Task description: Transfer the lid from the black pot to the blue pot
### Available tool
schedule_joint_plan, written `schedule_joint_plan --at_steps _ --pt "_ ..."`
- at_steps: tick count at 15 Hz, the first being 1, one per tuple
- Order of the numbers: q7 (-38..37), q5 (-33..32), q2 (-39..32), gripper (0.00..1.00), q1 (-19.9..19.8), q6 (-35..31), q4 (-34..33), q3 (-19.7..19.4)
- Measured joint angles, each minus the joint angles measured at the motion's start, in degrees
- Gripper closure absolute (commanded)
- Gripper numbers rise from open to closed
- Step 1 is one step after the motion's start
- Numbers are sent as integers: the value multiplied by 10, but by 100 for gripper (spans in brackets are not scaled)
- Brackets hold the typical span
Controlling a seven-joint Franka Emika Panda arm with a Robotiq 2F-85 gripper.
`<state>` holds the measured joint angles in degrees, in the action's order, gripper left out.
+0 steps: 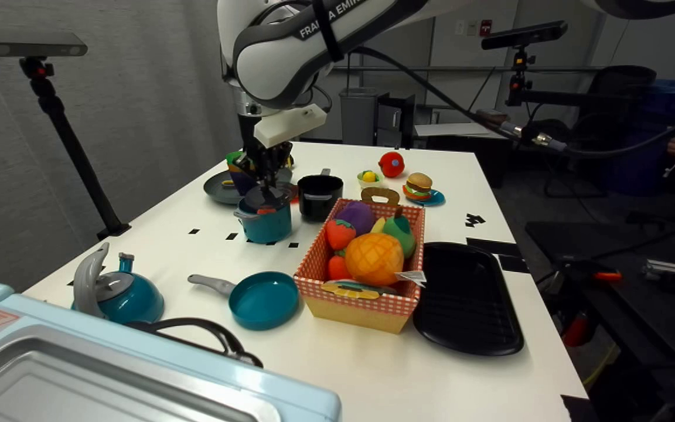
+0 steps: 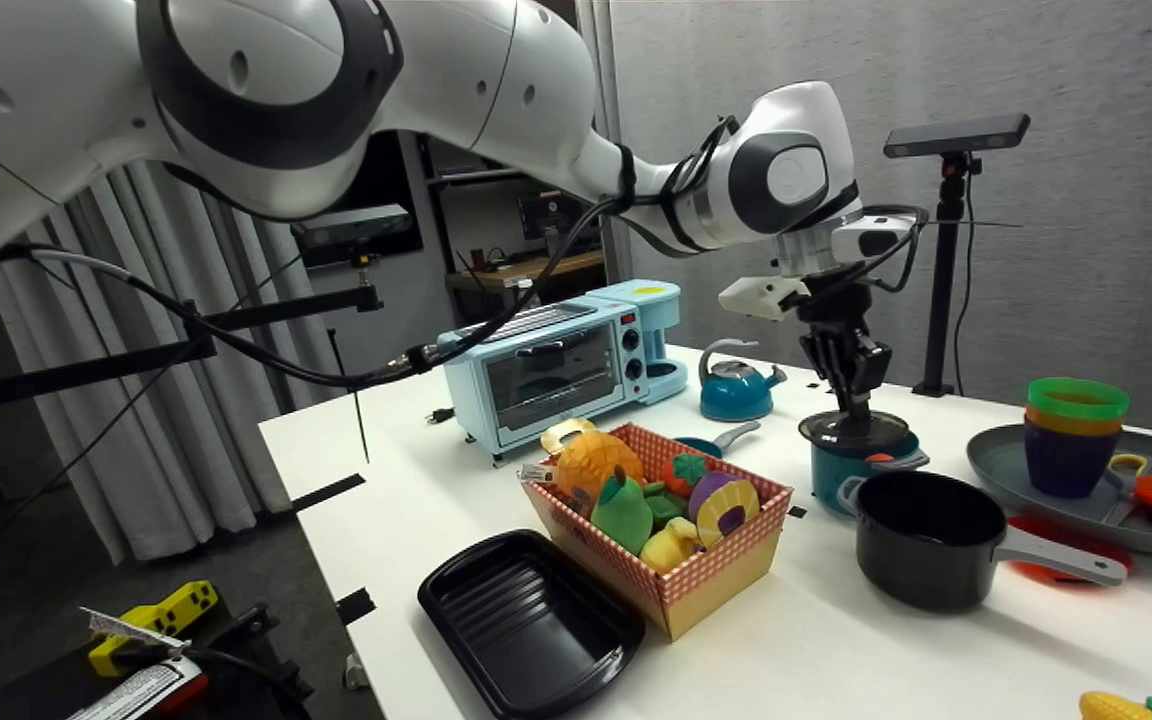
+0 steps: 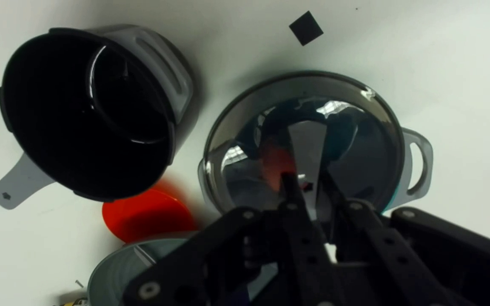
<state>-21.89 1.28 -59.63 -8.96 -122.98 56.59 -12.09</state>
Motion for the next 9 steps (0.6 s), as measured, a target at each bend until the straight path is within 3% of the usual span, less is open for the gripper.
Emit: schedule_joint_plan --at_steps 9 --pt "-20 0 -17 96 0 0 -33 -1"
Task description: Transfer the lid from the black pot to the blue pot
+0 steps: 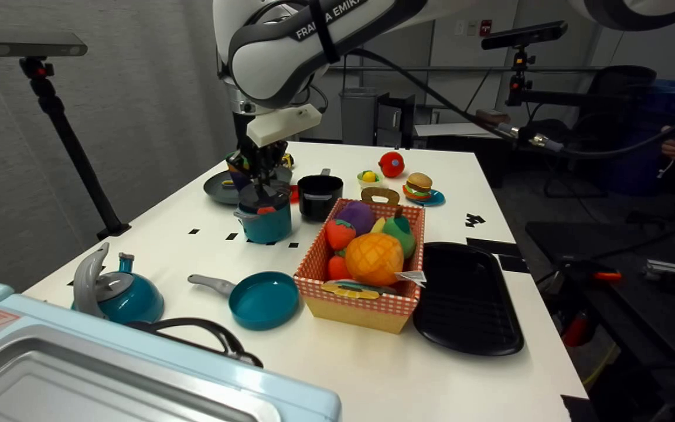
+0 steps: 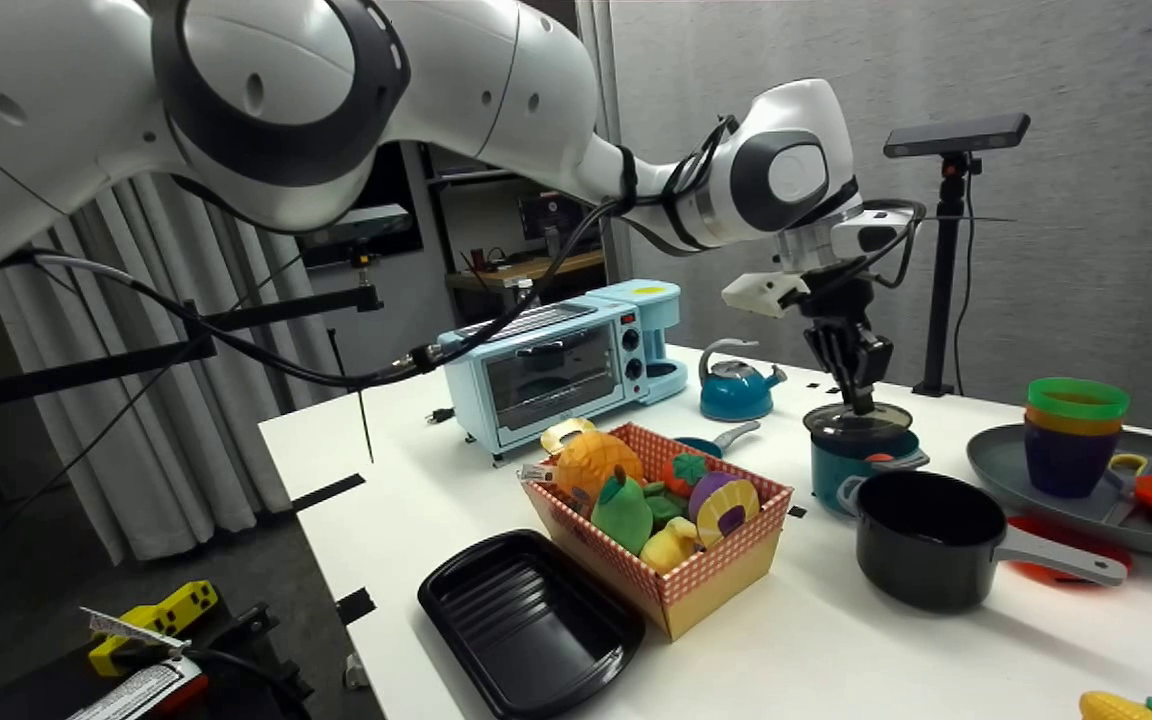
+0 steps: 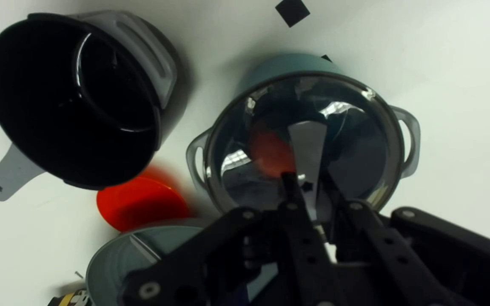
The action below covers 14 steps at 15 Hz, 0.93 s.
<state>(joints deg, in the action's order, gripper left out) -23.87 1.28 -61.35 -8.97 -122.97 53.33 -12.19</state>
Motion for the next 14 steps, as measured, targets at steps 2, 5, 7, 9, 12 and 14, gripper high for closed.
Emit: schedule_joint_plan --at_steps 2,5,7,9,12,14 --pt "-3 0 -5 96 0 0 -7 -1" --pt "-10 0 -13 52 0 0 -15 -4" --pt "-13 0 -16 37 0 0 -19 -6" --pt "-14 0 -18 21 0 0 -23 -8" --pt "-14 0 -19 1 0 0 -27 -9" --pt "-14 0 -16 0 -1 0 -28 -9"
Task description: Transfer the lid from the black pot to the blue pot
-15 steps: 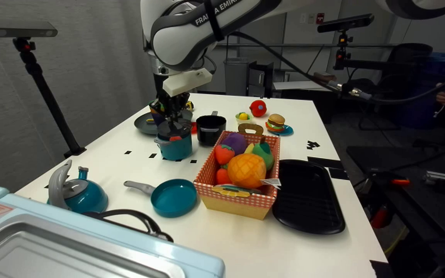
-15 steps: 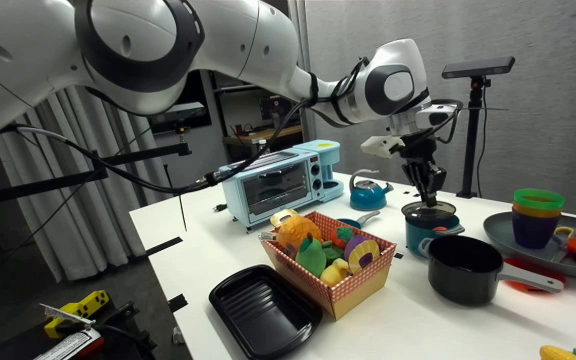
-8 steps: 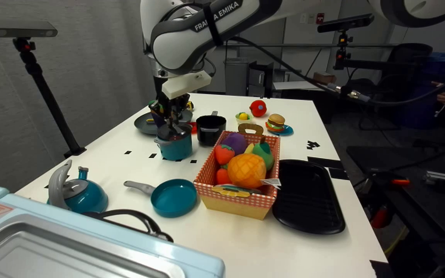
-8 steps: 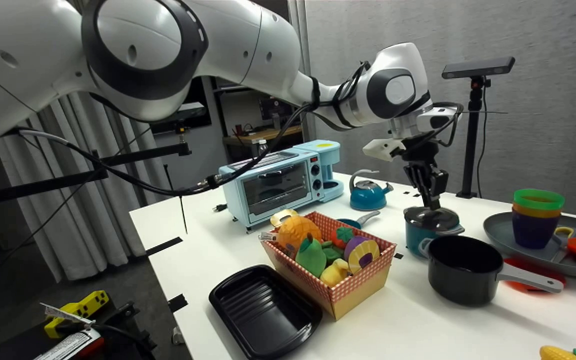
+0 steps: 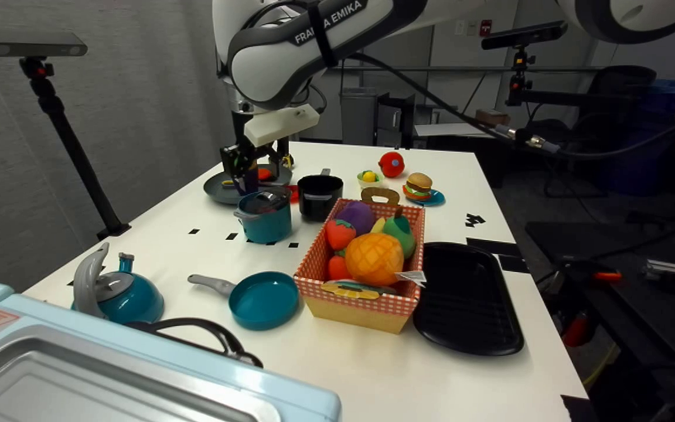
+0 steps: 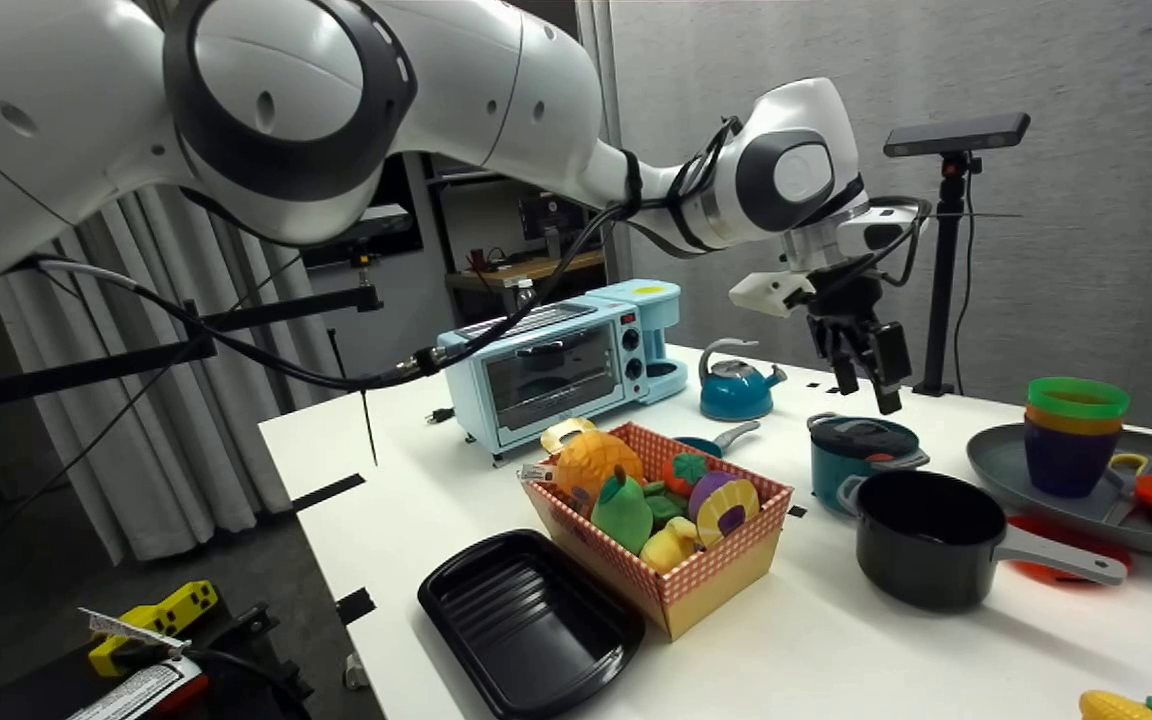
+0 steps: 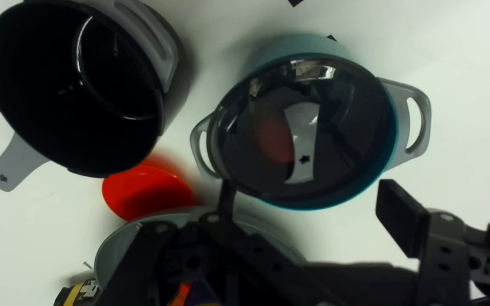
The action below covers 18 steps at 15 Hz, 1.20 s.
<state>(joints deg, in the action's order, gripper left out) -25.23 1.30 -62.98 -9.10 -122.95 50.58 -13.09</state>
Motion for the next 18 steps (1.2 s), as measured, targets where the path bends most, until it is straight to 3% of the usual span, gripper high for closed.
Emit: schedule_joint_plan --at_steps 7,18 --pt "1 0 44 0 -3 -2 25 -3" --pt "61 -44 233 0 23 -72 273 -3"
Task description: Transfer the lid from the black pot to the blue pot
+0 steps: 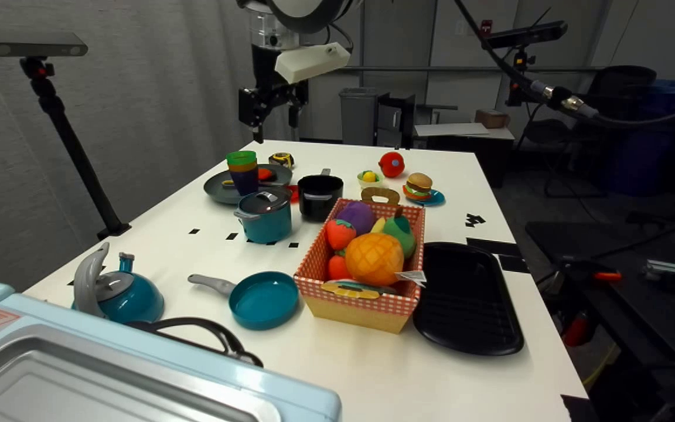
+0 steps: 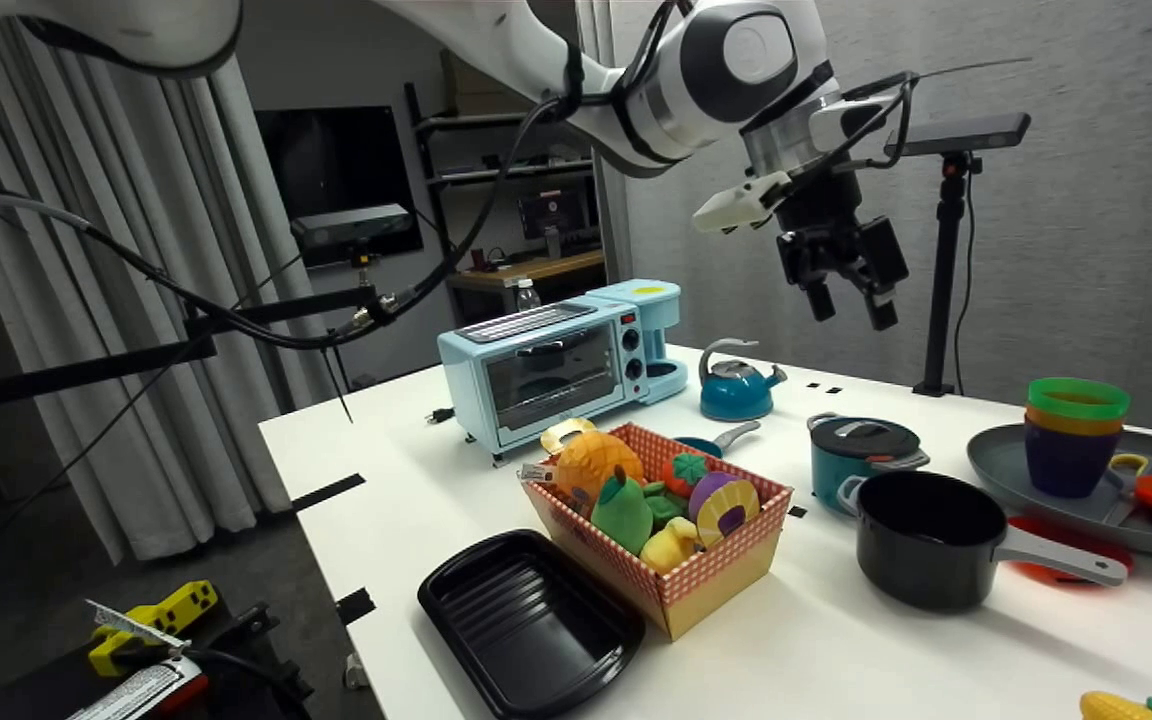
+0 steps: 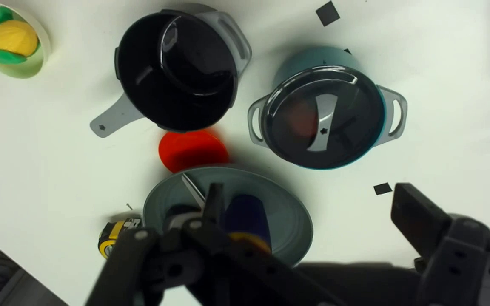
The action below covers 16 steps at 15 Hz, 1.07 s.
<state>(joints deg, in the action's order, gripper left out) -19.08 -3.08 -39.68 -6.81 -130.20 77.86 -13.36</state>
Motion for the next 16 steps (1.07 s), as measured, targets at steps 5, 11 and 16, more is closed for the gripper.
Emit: schedule_joint_plan --at_steps 5,11,16 --pt "42 -21 95 0 2 -39 124 1" --pt "92 -34 215 0 2 -73 285 1" --pt "131 -34 310 0 1 -83 413 3"
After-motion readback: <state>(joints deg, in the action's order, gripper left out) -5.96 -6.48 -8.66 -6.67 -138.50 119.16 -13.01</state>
